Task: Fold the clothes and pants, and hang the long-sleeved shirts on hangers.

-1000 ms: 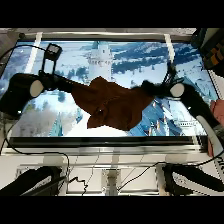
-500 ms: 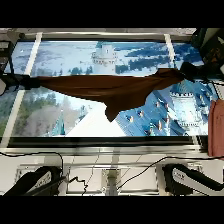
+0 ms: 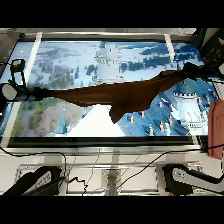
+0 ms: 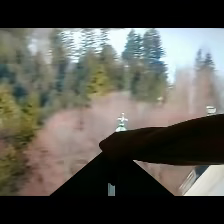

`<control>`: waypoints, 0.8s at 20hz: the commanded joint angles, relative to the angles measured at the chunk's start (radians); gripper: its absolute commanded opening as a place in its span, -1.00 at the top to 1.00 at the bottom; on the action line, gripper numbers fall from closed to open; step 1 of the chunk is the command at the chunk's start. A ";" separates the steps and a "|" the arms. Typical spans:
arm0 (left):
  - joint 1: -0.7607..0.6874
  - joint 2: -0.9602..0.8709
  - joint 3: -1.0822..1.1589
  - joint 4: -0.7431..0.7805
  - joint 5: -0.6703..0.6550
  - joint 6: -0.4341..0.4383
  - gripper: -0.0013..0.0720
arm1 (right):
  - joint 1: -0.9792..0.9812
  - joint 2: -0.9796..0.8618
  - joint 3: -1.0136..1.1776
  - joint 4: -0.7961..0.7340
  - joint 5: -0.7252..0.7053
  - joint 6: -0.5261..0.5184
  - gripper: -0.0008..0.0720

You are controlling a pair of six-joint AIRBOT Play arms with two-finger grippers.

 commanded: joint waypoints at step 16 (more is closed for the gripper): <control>-0.121 -0.106 -0.074 -0.240 0.613 -0.079 0.91 | -0.001 -0.161 -0.086 0.146 0.368 -0.202 -0.07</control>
